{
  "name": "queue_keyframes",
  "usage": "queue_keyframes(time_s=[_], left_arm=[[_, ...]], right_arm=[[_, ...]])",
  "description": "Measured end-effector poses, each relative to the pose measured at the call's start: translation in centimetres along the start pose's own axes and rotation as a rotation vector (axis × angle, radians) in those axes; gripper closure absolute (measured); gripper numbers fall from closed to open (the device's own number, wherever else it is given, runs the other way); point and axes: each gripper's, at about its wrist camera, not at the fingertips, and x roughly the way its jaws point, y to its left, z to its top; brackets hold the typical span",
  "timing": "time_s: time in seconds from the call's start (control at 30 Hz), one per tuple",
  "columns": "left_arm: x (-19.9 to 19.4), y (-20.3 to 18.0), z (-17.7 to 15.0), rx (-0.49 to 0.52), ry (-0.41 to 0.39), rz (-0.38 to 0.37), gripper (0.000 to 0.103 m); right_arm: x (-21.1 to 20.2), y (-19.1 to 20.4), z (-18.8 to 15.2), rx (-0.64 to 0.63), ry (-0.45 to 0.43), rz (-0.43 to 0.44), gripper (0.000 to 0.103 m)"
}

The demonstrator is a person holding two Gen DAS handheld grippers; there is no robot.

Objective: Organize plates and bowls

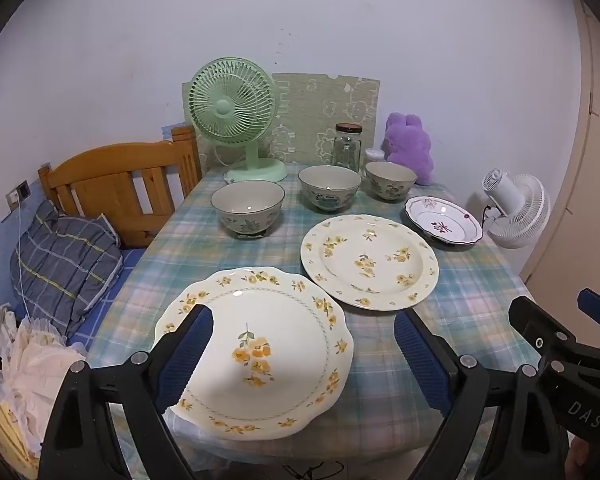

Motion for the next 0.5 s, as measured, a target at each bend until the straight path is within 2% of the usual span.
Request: queue_keyframes(time_s=[0.5], left_arm=[[0.58,-0.29,0.04,0.004,0.001,0.0,0.01]], right_arm=[[0.31,-0.34,0.18,0.014,0.008,-0.003,0.0]])
